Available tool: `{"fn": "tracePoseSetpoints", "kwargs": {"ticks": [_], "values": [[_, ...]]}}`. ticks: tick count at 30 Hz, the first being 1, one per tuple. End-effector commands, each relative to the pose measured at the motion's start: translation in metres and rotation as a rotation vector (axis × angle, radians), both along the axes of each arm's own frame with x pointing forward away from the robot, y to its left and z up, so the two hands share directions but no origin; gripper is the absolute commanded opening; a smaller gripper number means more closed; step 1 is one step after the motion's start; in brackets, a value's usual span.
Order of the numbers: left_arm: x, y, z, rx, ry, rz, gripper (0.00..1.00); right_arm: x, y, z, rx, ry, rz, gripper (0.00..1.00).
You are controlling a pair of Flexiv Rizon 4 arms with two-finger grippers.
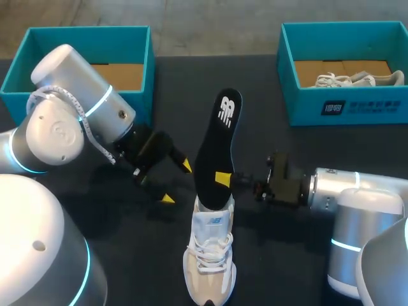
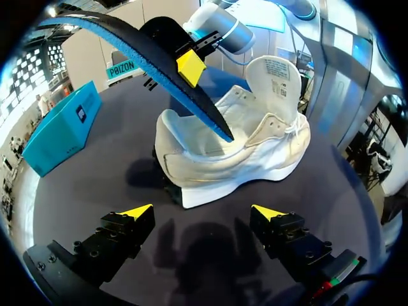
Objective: Take the shoe out of the shoebox, open the shoe tongue, remove and reinsert the insole, then place the shoe into the shoebox
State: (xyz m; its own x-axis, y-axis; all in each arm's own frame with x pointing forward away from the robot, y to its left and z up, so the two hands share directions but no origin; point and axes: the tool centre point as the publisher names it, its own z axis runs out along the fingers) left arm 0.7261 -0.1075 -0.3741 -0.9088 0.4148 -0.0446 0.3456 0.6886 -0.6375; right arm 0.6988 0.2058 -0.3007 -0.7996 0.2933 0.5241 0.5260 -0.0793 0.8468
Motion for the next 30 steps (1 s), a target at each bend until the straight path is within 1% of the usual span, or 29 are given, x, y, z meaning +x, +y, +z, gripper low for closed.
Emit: {"fn": "tracePoseSetpoints", "kwargs": {"ticks": [1,14,23,30], "values": [[-0.001,0.000,0.000,0.003,-0.002,0.000,1.00,0.002,0.004,-0.004,-0.008,0.001,0.016,0.00],[-0.001,0.000,0.000,0.003,-0.002,0.000,1.00,-0.004,-0.001,-0.013,-0.021,-0.013,0.050,0.00],[-0.001,0.000,0.000,0.003,-0.002,0.000,1.00,-0.004,-0.003,-0.019,-0.026,0.004,0.062,0.00],[-0.001,0.000,0.000,0.003,-0.002,0.000,1.00,-0.006,-0.004,-0.030,-0.022,0.035,0.064,0.00]]}}
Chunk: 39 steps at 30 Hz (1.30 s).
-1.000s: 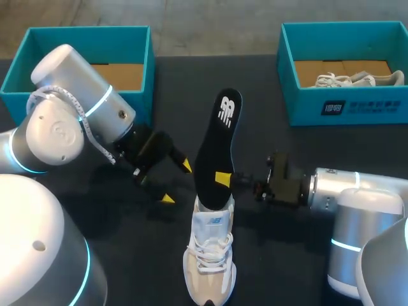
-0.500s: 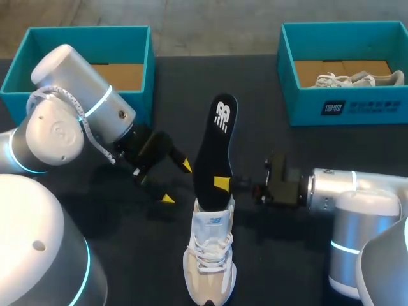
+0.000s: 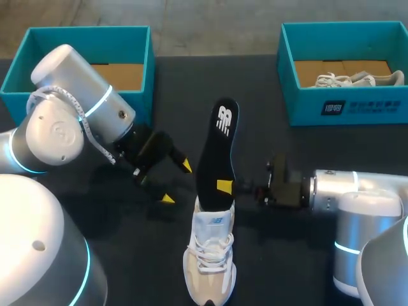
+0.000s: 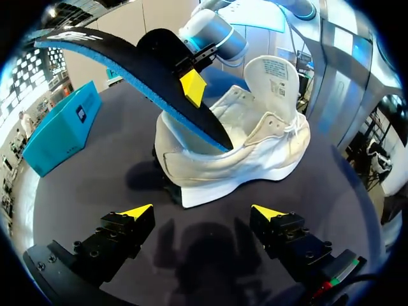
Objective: Take the shoe out of the shoebox, open the shoe tongue, remove and reinsert the insole, then place the shoe into the shoebox
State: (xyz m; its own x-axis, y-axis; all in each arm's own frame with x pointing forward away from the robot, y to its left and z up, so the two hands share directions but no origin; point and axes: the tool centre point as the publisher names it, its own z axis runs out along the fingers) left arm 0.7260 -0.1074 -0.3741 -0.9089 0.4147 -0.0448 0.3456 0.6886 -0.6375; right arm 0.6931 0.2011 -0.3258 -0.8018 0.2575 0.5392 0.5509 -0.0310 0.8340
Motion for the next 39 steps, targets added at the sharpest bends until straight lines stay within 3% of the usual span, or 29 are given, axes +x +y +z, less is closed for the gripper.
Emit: {"fn": "tracePoseSetpoints", "kwargs": {"ticks": [1,25,39], "values": [[0.000,-0.001,0.000,0.003,-0.002,0.000,1.00,-0.001,0.001,-0.007,-0.002,0.012,0.007,0.00],[0.000,-0.001,0.000,0.003,-0.002,0.000,1.00,-0.020,0.008,-0.019,0.011,0.056,0.020,0.00],[0.000,-0.001,0.000,0.003,-0.002,0.000,1.00,-0.036,0.010,-0.027,-0.031,0.134,0.050,0.00]]}}
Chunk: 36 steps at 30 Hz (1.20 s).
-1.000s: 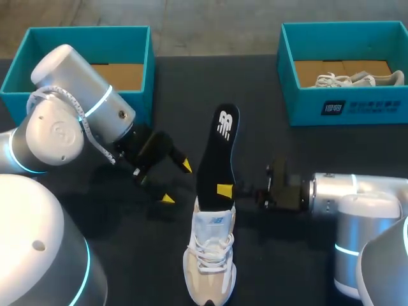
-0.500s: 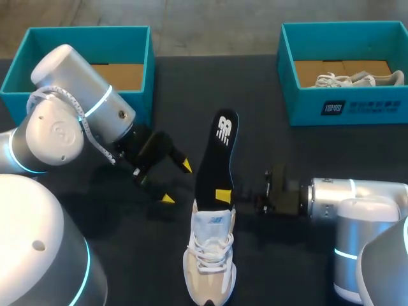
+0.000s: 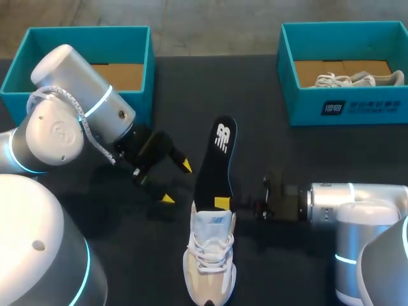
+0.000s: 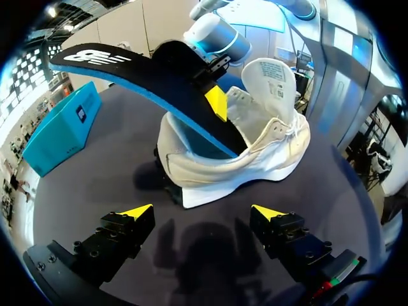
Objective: Take the shoe out of the shoebox, open the shoe tongue, remove and reinsert the insole, then place the shoe into the shoebox
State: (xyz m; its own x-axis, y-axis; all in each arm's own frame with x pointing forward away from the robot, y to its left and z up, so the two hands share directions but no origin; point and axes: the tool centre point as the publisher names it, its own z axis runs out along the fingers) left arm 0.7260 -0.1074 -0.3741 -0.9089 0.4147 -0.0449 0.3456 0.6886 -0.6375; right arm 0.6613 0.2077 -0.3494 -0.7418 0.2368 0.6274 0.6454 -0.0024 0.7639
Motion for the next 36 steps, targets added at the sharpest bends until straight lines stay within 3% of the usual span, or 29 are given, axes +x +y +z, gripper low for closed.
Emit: {"fn": "tracePoseSetpoints", "kwargs": {"ticks": [1,13,22,23,24,25,27,29,36], "values": [[0.000,-0.001,0.000,0.003,-0.001,0.000,1.00,-0.005,0.004,-0.005,-0.023,0.021,0.020,0.00],[0.000,-0.001,0.000,0.003,-0.001,0.000,1.00,-0.016,0.008,-0.019,-0.062,0.099,0.051,0.00],[0.000,-0.001,0.000,0.003,-0.001,0.000,1.00,-0.020,0.010,-0.020,-0.055,0.094,0.049,0.00],[0.000,-0.001,0.000,0.003,-0.001,0.000,1.00,-0.019,0.010,-0.018,-0.046,0.087,0.049,0.05],[0.000,-0.001,0.000,0.003,-0.001,0.000,1.00,-0.019,0.010,-0.017,-0.045,0.086,0.049,0.18],[0.000,-0.001,0.000,0.003,-0.001,0.000,1.00,-0.018,0.011,-0.016,-0.047,0.082,0.050,0.24],[0.000,-0.001,0.000,0.003,-0.001,0.000,1.00,-0.017,0.012,-0.013,-0.044,0.071,0.054,0.31],[0.000,-0.001,0.000,0.003,-0.001,0.000,1.00,-0.015,0.014,-0.010,-0.045,0.063,0.057,0.35],[0.000,-0.001,0.000,0.003,-0.001,0.000,1.00,-0.007,0.017,-0.001,-0.047,0.035,0.066,0.31]]}}
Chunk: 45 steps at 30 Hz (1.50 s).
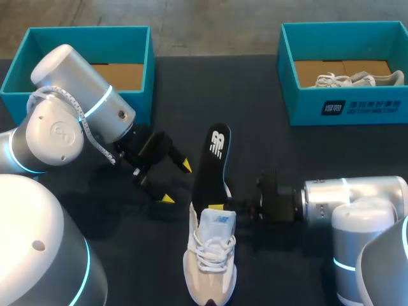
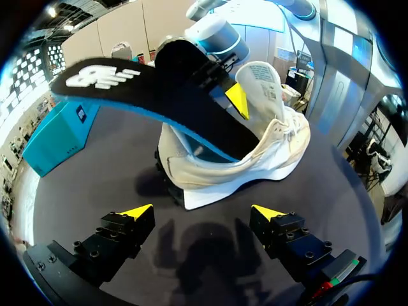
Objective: Take the shoe out of the shoebox, open the shoe tongue, remove and reinsert the insole, then place the shoe into the shoebox
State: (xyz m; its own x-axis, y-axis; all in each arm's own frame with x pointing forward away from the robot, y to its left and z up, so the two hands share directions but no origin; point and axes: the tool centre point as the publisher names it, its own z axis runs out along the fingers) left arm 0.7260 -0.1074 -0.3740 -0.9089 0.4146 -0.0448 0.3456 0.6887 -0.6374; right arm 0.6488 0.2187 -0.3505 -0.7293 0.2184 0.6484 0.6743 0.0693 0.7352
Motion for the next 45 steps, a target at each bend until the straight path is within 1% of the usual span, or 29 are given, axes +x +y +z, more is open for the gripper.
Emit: {"fn": "tracePoseSetpoints", "kwargs": {"ticks": [1,6,13,17,19,24,30,38,43,45], "values": [[0.000,-0.001,0.000,0.003,-0.001,0.000,1.00,0.007,0.006,0.002,-0.001,-0.012,0.008,0.31],[0.000,-0.001,0.000,0.003,-0.001,0.000,1.00,0.013,0.009,0.007,0.000,-0.027,0.008,0.29],[0.000,-0.001,0.000,0.003,-0.001,0.000,1.00,0.017,0.009,0.009,0.005,-0.042,-0.004,0.31],[0.000,-0.001,0.000,0.003,-0.001,0.000,1.00,0.019,0.008,0.015,0.012,-0.061,-0.004,0.31],[0.000,-0.001,0.000,0.003,-0.001,0.000,1.00,0.020,0.008,0.018,0.013,-0.072,-0.008,0.32],[0.000,-0.001,0.000,0.003,-0.001,0.000,1.00,0.021,0.006,0.021,0.019,-0.085,-0.018,0.38],[0.000,-0.001,0.000,0.003,-0.001,0.000,1.00,0.025,0.006,0.028,0.033,-0.107,-0.027,0.36],[0.000,-0.001,0.000,0.003,-0.001,0.000,1.00,0.030,0.013,0.023,0.035,-0.104,-0.030,0.35],[0.000,-0.001,0.000,0.003,-0.001,0.000,1.00,0.031,0.016,0.029,0.032,-0.121,-0.042,0.35],[0.000,-0.001,0.000,0.003,-0.001,0.000,1.00,0.032,0.017,0.030,0.031,-0.125,-0.043,0.31]]}}
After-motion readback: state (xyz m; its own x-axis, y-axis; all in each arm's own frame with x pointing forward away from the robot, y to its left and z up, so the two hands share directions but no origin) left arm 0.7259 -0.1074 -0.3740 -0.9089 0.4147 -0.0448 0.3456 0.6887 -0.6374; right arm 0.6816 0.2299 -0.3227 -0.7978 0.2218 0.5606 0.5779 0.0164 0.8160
